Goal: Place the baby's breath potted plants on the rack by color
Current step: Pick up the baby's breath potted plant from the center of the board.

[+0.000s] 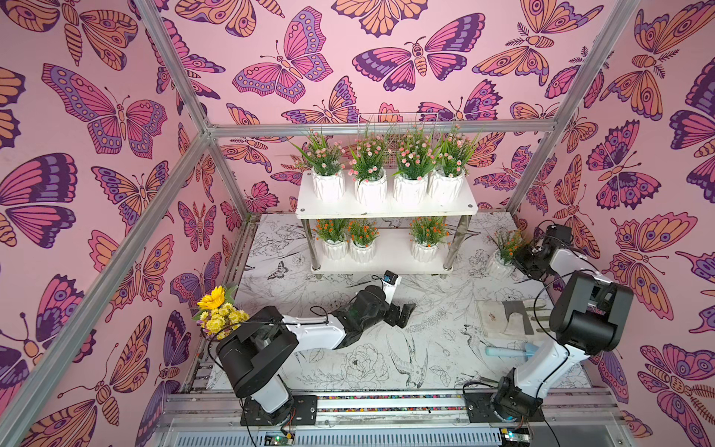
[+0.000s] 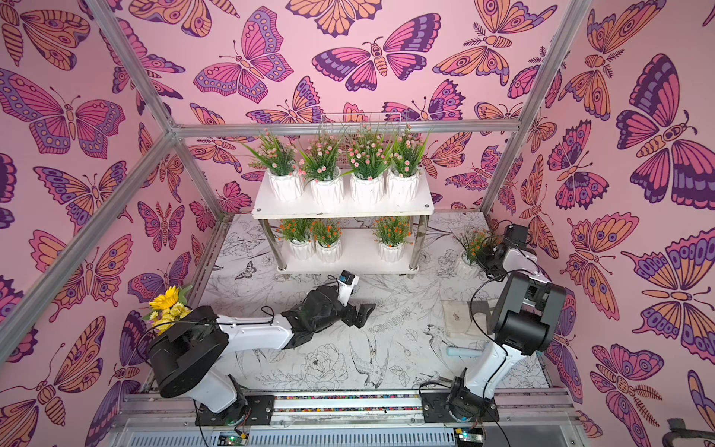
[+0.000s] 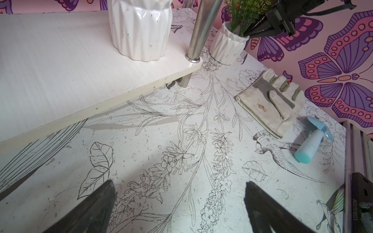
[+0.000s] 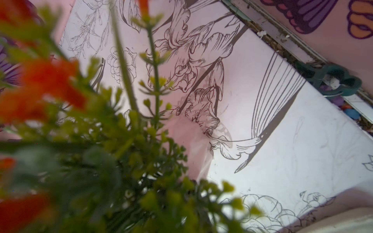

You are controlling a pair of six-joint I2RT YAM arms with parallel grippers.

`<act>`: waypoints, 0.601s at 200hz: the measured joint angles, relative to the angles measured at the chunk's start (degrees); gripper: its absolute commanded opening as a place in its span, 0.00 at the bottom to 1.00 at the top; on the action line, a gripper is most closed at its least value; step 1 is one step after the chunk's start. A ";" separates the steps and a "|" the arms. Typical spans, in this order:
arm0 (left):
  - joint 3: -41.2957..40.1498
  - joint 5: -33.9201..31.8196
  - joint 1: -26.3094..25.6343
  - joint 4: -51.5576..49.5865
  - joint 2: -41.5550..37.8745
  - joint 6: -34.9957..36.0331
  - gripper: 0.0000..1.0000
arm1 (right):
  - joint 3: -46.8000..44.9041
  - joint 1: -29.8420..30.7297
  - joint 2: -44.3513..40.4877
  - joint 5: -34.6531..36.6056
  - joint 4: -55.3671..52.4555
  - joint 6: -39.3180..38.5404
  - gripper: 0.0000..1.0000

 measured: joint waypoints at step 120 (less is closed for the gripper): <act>0.00 -0.02 -0.02 -0.02 -0.37 0.02 1.00 | -9.20 4.83 -9.90 -4.61 -7.48 -3.89 0.01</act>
